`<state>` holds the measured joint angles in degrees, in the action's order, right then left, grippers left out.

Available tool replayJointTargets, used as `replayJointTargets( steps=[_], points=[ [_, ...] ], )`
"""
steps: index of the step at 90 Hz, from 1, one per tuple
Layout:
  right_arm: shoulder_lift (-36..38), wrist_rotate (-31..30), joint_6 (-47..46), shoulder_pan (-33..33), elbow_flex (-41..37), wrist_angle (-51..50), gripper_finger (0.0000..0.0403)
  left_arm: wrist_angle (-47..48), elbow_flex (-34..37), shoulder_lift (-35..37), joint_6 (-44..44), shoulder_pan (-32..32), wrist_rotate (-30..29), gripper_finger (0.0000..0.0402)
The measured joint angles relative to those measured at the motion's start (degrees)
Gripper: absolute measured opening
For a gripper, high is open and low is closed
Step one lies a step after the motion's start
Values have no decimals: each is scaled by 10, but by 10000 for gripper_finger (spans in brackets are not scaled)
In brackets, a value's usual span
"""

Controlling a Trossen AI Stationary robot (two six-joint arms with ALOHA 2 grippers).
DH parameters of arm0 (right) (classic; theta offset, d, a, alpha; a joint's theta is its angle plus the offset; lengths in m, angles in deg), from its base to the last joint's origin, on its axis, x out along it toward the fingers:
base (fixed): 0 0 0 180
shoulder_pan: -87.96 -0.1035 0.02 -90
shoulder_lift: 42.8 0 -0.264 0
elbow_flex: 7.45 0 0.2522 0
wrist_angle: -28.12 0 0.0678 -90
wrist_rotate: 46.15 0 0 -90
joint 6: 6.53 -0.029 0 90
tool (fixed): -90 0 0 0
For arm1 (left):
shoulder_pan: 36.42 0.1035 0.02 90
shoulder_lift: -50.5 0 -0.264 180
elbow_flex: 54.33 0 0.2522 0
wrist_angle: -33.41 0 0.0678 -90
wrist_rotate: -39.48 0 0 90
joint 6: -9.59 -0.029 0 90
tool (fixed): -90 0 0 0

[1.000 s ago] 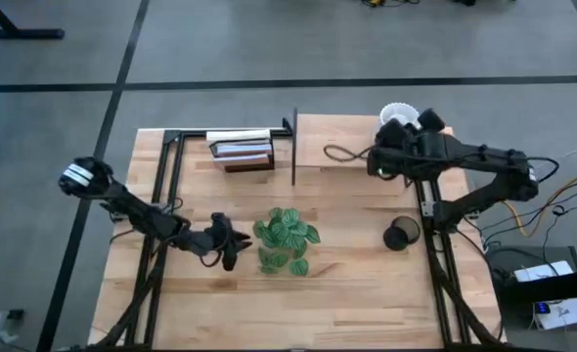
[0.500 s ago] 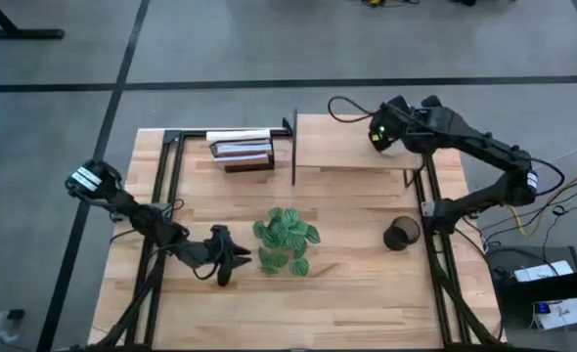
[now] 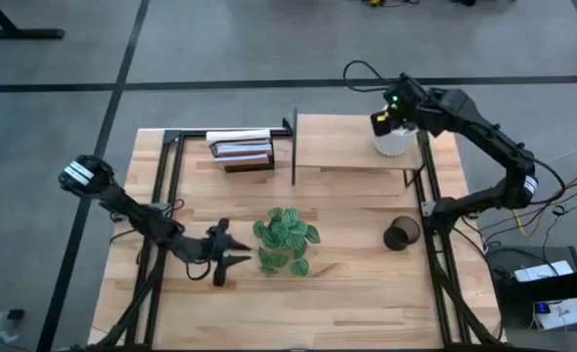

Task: Stock shelves
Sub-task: Remove the white pen organizer from the shelf

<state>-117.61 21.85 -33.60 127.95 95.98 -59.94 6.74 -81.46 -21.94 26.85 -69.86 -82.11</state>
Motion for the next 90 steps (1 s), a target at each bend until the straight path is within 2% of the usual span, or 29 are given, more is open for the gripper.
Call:
replayJointTargets(
  steps=[14, 29, 43, 57, 90],
  points=[
    [-24, 10, 6, 14, 0, -1, 160, 28, 0, 33, -63, 1, -67, 102],
    [-54, 10, 27, 25, -1, -4, 154, 74, 0, 58, -62, 1, -142, 100],
    [-59, 16, 38, 27, -1, -7, 145, 87, 0, 66, -44, 1, -145, 103],
    [-56, 55, 37, 27, 1, -26, 134, 88, 0, 64, -42, 1, -145, 105],
    [-57, 55, 44, 27, 2, -52, 105, 88, 0, 61, -21, 1, -144, 105]
  ],
)
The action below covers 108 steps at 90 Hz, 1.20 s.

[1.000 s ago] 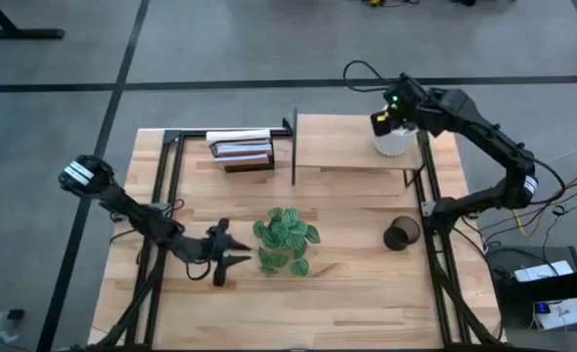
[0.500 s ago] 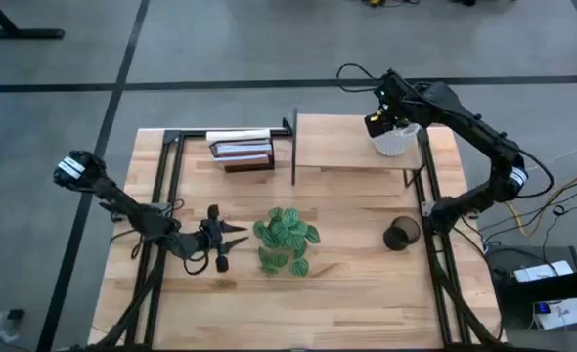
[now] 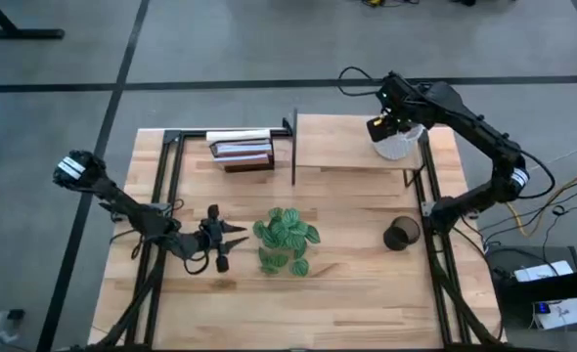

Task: Stock shelves
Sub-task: Remove the white pen organizer from the shelf

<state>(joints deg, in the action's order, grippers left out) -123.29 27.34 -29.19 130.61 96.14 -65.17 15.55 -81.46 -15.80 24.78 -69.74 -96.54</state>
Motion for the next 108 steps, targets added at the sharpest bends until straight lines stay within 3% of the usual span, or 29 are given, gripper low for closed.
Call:
replayJointTargets(
  steps=[21, 38, 67, 108],
  points=[
    [5, 3, 4, 0, 39, -4, 100, 0, 0, 0, 4, 0, 0, 110],
    [9, 2, 3, -1, 70, -23, 126, 0, 0, 0, 17, 0, 0, 102],
    [6, 49, -5, -2, 29, -33, 171, 1, 0, 0, 29, 0, 0, 109],
    [-8, 45, 2, -1, 18, -42, 130, 11, 0, -2, 39, 0, 0, 104]
  ],
)
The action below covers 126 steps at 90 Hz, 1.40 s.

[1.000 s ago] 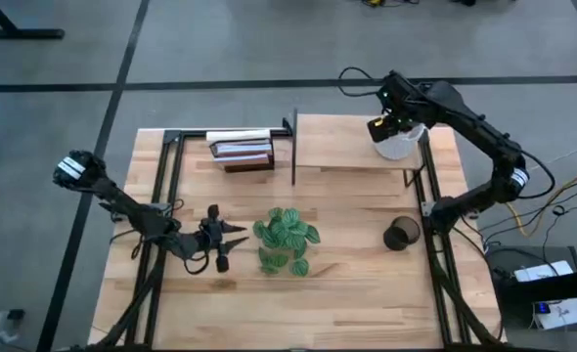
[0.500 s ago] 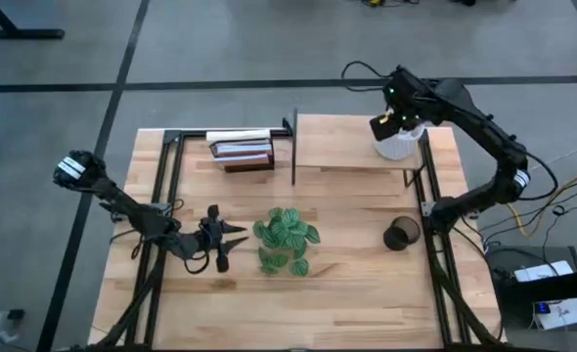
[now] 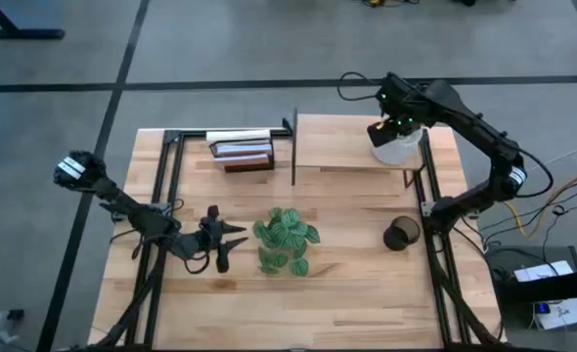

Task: Stock shelves
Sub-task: Remove the white pen organizer from the shelf

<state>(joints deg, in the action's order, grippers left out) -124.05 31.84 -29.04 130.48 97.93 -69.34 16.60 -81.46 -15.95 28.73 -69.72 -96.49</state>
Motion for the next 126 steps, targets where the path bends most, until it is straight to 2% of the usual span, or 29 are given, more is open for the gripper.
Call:
replayJointTargets(
  steps=[41, 73, 99, 126],
  points=[
    [-26, -27, -4, 0, -2, 9, 56, 1, 0, 0, 6, 0, 0, 112],
    [-36, -30, 36, 0, 14, 21, 5, 3, 0, 0, 9, 0, 0, 106],
    [-7, -31, 36, -17, 65, -3, 0, 3, 0, 0, 9, 0, 0, 104],
    [15, -31, 11, -109, 91, -2, 0, 2, 0, 0, 12, 0, 0, 109]
  ],
)
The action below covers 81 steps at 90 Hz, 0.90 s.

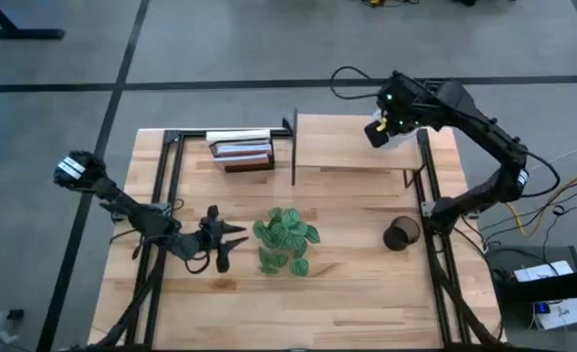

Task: Stock shelves
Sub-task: Remove the white pen organizer from the shelf

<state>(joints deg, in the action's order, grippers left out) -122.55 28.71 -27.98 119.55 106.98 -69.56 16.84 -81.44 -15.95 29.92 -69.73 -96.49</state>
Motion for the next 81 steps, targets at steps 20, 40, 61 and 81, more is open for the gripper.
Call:
replayJointTargets(
  steps=[20, 40, 61, 81],
  points=[
    [1, 1, -24, -76, 1, 2, 0, 0, 0, 0, 0, 0, 0, 101],
    [1, 0, -75, -141, 1, 2, 0, 0, 0, 0, -30, 0, 0, 108],
    [1, 0, -138, -202, 0, 2, 0, 0, 0, 0, -91, 1, -1, 115],
    [-1, -1, -218, -266, -19, 2, 0, 0, 0, 0, -175, 13, -2, 111]
  ],
)
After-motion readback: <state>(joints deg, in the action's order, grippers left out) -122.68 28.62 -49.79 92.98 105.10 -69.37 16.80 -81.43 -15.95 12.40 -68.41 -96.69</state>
